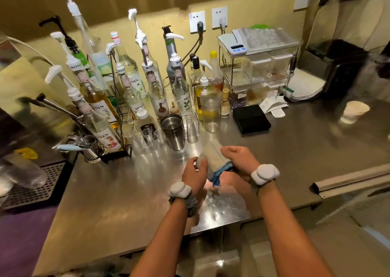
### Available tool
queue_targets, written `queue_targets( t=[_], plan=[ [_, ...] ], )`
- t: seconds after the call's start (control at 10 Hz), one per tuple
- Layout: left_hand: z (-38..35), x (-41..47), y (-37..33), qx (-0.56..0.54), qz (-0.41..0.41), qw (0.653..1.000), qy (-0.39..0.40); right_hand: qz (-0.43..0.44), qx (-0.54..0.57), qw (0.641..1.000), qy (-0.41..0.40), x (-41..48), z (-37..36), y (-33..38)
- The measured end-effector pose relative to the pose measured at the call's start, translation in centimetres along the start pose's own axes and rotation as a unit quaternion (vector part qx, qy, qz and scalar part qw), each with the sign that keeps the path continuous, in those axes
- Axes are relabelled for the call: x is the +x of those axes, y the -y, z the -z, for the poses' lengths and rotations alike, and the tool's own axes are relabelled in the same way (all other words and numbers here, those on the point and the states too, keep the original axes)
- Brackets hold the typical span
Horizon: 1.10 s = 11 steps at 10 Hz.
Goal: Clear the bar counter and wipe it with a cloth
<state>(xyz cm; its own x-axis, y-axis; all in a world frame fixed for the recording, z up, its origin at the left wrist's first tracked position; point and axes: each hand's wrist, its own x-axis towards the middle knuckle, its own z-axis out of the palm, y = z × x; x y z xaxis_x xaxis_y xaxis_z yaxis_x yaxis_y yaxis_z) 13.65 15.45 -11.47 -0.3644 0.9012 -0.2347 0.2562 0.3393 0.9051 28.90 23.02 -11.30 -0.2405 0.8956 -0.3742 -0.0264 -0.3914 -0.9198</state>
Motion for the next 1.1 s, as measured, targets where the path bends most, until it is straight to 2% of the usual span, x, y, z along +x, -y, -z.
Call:
queue_targets(
  t=[0.1,0.2,0.3,0.4,0.5,0.7,0.9,1.0,1.1],
  plan=[
    [-1.2,-0.6,-0.8,-0.184,0.076,0.977,0.071,0.000,0.018,1.000,-0.009,-0.5,0.8,-0.1],
    [-2.5,-1.0,-1.1,-0.255,0.113,0.955,0.103,-0.003,0.004,1.000,-0.022,-0.6,2.3,-0.6],
    [-3.5,-0.7,-1.2,-0.259,0.088,0.956,0.102,0.001,-0.030,0.997,-0.067,-0.4,3.6,-1.4],
    [-3.8,-0.1,-1.0,-0.192,0.054,0.975,0.096,-0.005,-0.069,0.991,-0.117,0.3,4.7,-2.2],
    [-4.2,0.4,-0.4,-0.100,0.030,0.989,0.109,-0.017,-0.106,0.985,-0.134,0.7,5.5,-3.1],
    [-5.0,1.3,1.5,0.029,0.000,0.991,0.133,-0.014,-0.143,0.978,-0.151,0.4,5.4,-4.5],
    [-4.5,1.7,2.5,-0.010,0.044,0.990,0.133,-0.030,-0.199,0.967,-0.158,1.0,5.7,-4.2],
    [-3.5,2.5,2.6,0.000,0.035,0.994,0.104,-0.027,-0.227,0.956,-0.183,1.4,6.0,-3.5],
    [-1.9,3.1,0.9,0.017,-0.008,0.996,0.083,-0.001,-0.239,0.948,-0.212,1.8,5.3,-1.9]
  ],
)
